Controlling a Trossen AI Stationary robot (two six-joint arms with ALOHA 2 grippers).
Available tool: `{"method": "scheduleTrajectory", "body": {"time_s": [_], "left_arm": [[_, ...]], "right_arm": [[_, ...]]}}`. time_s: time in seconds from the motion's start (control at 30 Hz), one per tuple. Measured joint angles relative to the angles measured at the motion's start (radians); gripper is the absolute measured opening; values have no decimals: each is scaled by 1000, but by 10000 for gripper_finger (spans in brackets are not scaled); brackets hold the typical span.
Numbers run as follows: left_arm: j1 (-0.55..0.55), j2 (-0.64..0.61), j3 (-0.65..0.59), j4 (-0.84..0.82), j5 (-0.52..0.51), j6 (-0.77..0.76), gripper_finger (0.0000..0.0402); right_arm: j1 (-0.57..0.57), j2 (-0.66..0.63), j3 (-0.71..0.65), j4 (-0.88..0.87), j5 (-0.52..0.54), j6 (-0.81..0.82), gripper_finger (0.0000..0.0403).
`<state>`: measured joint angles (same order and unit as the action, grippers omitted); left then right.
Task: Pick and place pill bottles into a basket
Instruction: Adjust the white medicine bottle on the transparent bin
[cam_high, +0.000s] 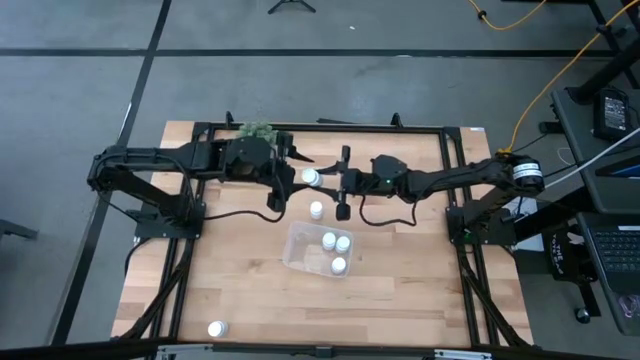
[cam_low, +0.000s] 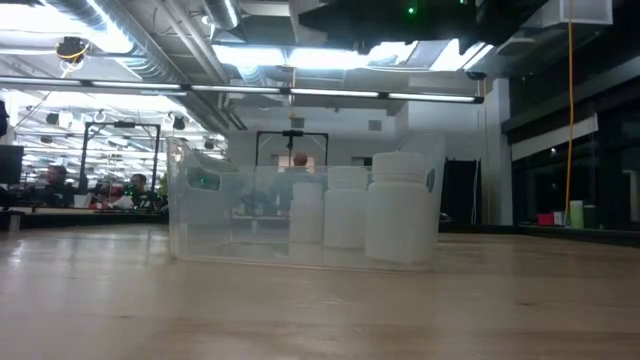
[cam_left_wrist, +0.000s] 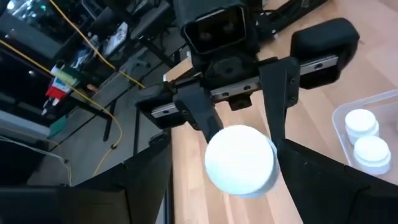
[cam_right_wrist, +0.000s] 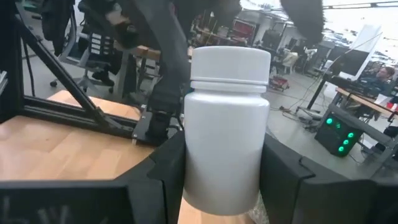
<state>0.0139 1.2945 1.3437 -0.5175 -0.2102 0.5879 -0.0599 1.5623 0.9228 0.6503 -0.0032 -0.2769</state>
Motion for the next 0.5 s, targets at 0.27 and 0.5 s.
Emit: {"method": "scheduleTrajectory", "body": {"time_s": [0.27,0.5], "left_arm": [[0,0,0,-11,-2,-13,276],[0,0,0,-17,22,-9,255]], "right_arm": [[0,4,0,62,0,6,155],[0,2,0,65,-1,7,155]]}}
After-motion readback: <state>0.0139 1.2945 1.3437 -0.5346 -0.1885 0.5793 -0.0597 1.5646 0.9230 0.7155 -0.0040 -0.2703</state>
